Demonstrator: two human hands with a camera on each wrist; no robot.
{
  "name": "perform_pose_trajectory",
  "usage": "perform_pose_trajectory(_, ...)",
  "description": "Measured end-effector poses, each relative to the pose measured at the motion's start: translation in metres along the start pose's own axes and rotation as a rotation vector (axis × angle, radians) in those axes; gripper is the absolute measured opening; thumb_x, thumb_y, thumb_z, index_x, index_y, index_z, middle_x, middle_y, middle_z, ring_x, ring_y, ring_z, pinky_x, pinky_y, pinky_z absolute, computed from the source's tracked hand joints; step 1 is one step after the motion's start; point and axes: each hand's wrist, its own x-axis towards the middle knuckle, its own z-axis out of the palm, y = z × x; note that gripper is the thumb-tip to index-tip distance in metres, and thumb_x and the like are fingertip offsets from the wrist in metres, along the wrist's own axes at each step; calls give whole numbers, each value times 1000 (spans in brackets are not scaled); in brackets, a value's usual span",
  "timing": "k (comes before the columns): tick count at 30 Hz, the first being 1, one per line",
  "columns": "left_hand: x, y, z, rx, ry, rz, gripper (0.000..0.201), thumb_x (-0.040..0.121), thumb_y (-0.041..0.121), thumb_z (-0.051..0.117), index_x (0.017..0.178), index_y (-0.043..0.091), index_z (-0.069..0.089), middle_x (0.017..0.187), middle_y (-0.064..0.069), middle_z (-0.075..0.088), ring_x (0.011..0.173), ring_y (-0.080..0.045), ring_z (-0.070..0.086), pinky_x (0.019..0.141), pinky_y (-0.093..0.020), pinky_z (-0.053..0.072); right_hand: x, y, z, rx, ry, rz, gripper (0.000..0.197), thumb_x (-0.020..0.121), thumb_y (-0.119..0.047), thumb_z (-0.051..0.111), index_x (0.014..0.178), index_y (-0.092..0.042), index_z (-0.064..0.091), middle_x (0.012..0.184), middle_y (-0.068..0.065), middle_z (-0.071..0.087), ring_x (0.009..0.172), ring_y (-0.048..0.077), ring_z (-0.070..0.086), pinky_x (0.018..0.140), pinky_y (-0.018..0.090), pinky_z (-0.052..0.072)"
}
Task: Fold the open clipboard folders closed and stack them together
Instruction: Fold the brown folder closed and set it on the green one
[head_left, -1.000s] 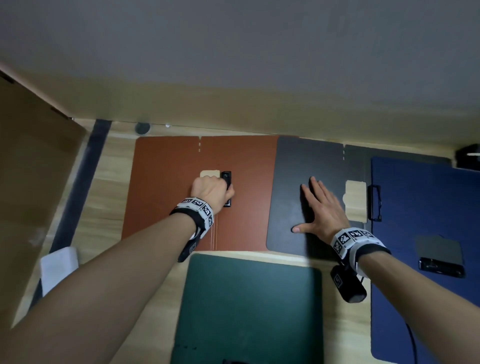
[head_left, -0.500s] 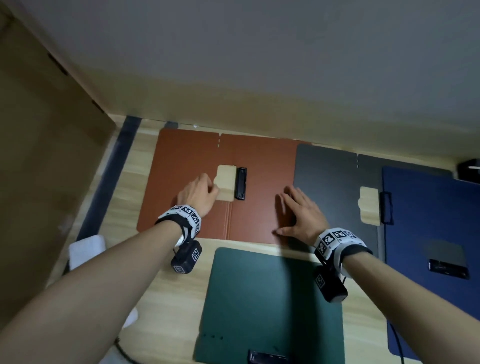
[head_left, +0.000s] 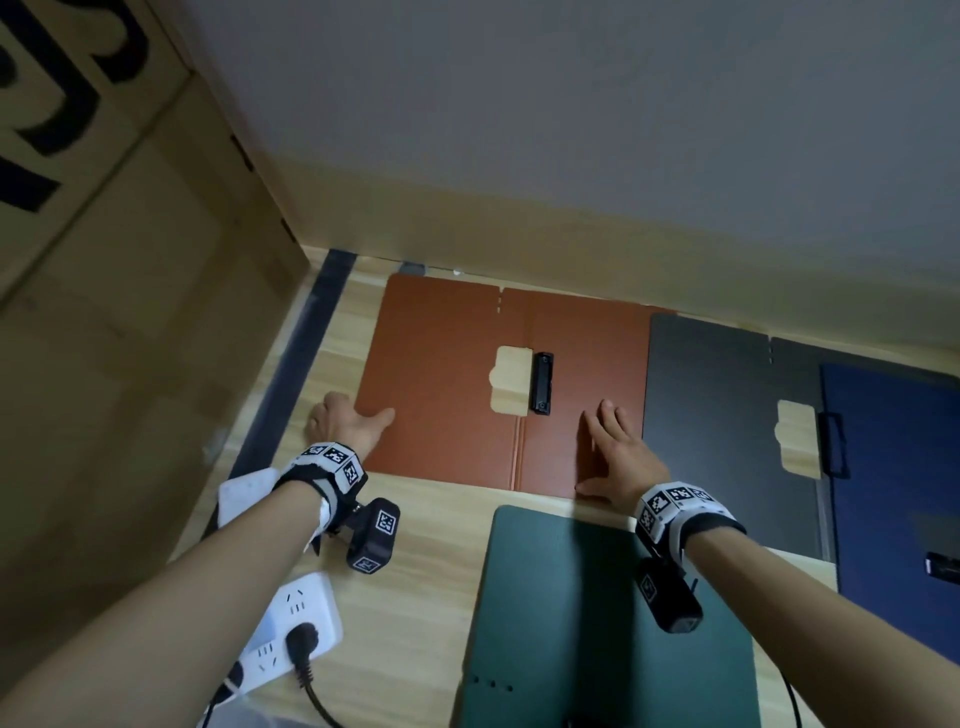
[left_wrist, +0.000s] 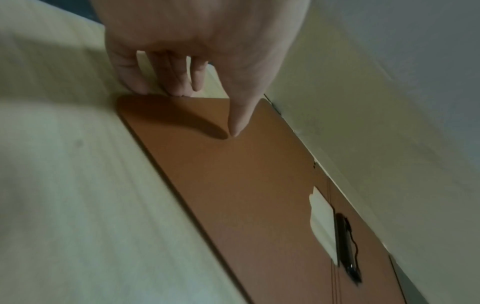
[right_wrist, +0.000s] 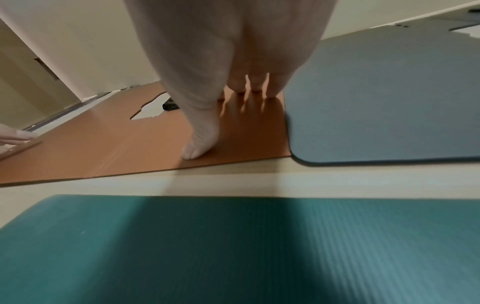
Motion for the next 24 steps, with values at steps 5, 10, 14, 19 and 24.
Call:
perform_pose_trajectory(5,-2,2,-33,-163,-21,1,73,75,50,76,131,8,57,135,-15,59,123,-35,56,102,-47,47,6,-17,-2,-4,-12,0,115,76,-41,79,156,-24,-1,164,0,-14,152,24,-9,119,51,23)
perform_pose_trajectory(10,-26,13,-87,-280,84,101,60,88,25,71,139,11,43,144,-14,49,131,-35,48,108,-49,40,14,-62,8,-32,-7,-76,111,79,-51,72,156,-25,-3,164,2,-14,152,26,-10,119,51,20)
perform_pose_trajectory(14,-49,23,-127,-135,147,225,49,90,23,69,133,16,47,134,-11,57,122,-34,56,98,-46,46,23,-91,9,13,-34,-149,104,82,-51,68,157,-25,-1,164,-1,-14,151,26,-12,120,50,16)
perform_pose_trajectory(19,-90,57,-152,52,126,477,31,89,33,68,115,23,54,115,-2,66,105,-25,63,90,-39,52,8,-88,-11,167,20,-234,81,90,-55,54,155,-25,15,164,-3,13,149,19,21,120,44,25)
perform_pose_trajectory(24,-136,104,-119,-59,-177,687,36,89,63,47,92,30,61,82,10,69,74,-10,69,79,-40,58,-18,-47,-31,655,41,-105,85,80,-79,39,147,-28,38,147,3,50,130,21,51,111,45,39)
